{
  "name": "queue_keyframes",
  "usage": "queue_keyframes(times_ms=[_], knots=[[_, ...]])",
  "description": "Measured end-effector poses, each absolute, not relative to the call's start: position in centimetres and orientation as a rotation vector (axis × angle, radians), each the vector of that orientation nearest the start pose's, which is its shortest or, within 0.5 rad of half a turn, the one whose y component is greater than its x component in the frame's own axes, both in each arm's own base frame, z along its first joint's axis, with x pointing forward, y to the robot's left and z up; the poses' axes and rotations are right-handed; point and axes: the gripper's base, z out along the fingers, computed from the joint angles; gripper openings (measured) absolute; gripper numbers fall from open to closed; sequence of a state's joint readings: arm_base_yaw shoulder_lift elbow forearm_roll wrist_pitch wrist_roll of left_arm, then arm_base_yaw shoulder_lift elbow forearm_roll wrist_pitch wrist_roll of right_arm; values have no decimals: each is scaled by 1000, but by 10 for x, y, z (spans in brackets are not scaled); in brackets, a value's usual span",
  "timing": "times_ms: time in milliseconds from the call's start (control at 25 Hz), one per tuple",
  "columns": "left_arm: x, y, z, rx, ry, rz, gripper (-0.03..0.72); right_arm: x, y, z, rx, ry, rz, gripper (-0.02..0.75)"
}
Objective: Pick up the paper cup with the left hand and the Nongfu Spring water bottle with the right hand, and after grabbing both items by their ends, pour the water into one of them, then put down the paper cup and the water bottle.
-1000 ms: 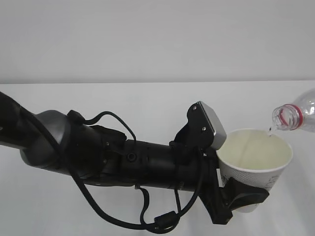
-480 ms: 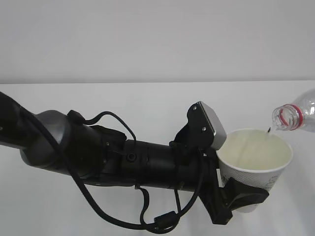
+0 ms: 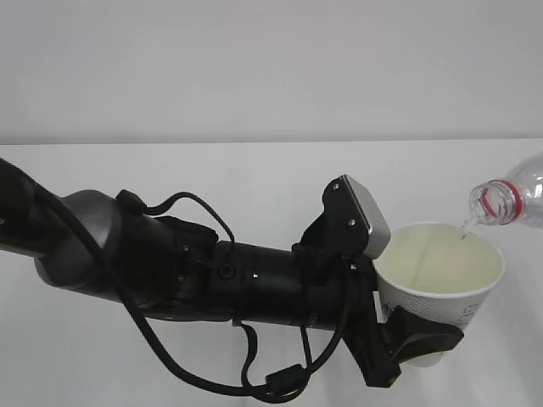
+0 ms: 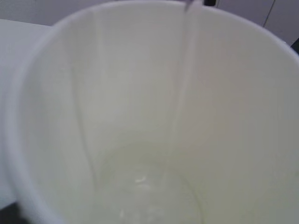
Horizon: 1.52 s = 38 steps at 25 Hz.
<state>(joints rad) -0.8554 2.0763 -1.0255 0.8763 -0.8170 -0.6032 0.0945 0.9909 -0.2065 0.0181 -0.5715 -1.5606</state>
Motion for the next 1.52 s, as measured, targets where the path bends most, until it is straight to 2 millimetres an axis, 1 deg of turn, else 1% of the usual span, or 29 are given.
queue_keyframes(times_ms=[1520], knots=[[225, -337, 131, 1268, 1578, -1076, 510, 173, 15, 225, -1327, 1247, -1074, 438]])
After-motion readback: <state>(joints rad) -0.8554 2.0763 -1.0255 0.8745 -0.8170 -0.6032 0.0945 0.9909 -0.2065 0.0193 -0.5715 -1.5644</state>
